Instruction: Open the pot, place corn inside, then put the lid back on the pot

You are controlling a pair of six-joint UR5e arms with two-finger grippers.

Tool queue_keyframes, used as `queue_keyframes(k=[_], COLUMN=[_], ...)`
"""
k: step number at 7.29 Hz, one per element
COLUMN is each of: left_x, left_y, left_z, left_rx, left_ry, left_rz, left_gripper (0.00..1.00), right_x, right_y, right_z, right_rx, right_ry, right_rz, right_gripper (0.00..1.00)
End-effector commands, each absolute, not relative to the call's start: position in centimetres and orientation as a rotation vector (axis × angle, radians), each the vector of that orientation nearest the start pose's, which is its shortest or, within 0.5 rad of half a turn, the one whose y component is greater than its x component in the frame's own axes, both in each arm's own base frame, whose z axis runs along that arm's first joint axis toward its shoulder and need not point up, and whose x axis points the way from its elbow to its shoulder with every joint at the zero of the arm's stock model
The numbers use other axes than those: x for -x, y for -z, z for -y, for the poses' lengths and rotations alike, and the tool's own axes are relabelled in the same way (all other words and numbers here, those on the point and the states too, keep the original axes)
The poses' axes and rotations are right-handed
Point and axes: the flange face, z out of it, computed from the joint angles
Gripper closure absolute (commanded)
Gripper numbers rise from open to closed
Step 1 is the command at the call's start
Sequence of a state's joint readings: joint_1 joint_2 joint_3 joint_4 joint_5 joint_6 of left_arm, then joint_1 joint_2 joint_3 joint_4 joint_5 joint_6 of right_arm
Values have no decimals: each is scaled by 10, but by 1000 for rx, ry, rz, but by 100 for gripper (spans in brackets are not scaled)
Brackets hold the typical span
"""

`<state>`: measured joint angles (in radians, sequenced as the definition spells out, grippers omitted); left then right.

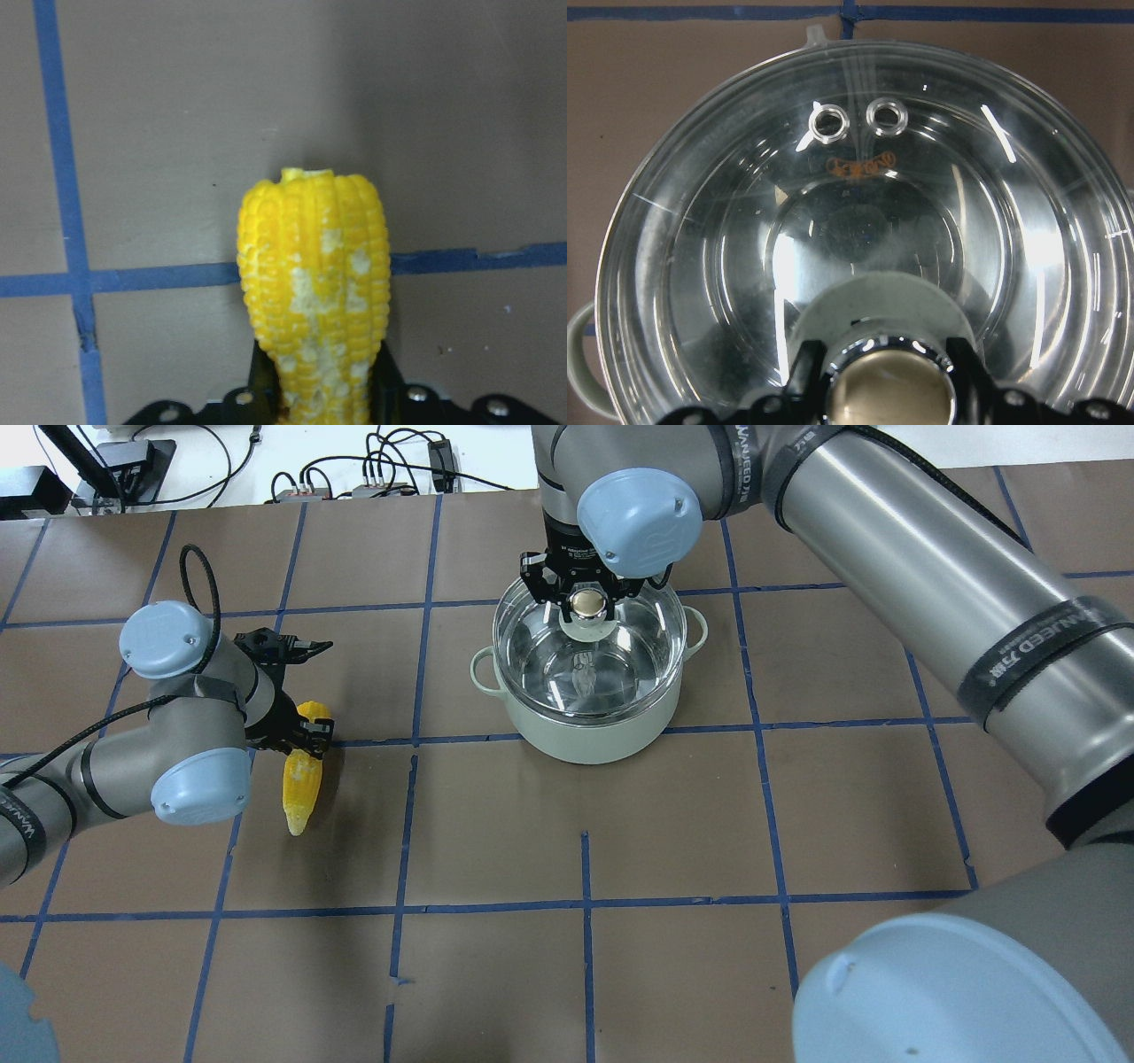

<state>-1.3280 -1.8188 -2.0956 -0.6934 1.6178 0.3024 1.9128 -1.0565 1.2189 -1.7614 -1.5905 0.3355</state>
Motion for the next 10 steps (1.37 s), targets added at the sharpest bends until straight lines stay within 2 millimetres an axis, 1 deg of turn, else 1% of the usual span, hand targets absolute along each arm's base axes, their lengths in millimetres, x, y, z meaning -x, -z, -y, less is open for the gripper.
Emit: queue_keyframes(k=[1, 2, 3, 4, 5, 6, 7, 8, 9, 10], left_x=[3, 4, 17, 31, 42, 57, 80, 116, 156, 197], left_y=[-270, -303, -335, -365, -395, -420, -437, -446, -445, -440], left_z=[519, 520, 524, 531, 540, 547, 553, 557, 563, 575], left_rx=[-82, -19, -42, -36, 26, 39, 77, 68, 57, 96], left_ry=[76, 40, 37, 29, 2, -26, -25, 0, 7, 18], left_rz=[-3048, -3060, -3062, -3063, -3068, -3071, -3071, -3072, -3072, -3072], left_gripper=[82, 82, 82, 82, 82, 82, 82, 82, 82, 82], right_x=[-334, -293, -244, -190, -125, -74, -32, -7, -3, -2], right_y=[-406, -411, -416, -410, -405, -395, -374, -353, -349, -341], right_z=[616, 631, 642, 656, 672, 681, 684, 682, 682, 682], right_rx=[6, -13, -88, -2, 33, 61, 132, 107, 105, 119], right_ry=[85, 59, 22, -34, -60, -91, -139, -192, -173, -151], right_rz=[-3158, -3168, -3192, -3208, -3197, -3191, -3173, -3160, -3174, -3179], right_gripper=[76, 77, 84, 86, 87, 86, 87, 87, 87, 87])
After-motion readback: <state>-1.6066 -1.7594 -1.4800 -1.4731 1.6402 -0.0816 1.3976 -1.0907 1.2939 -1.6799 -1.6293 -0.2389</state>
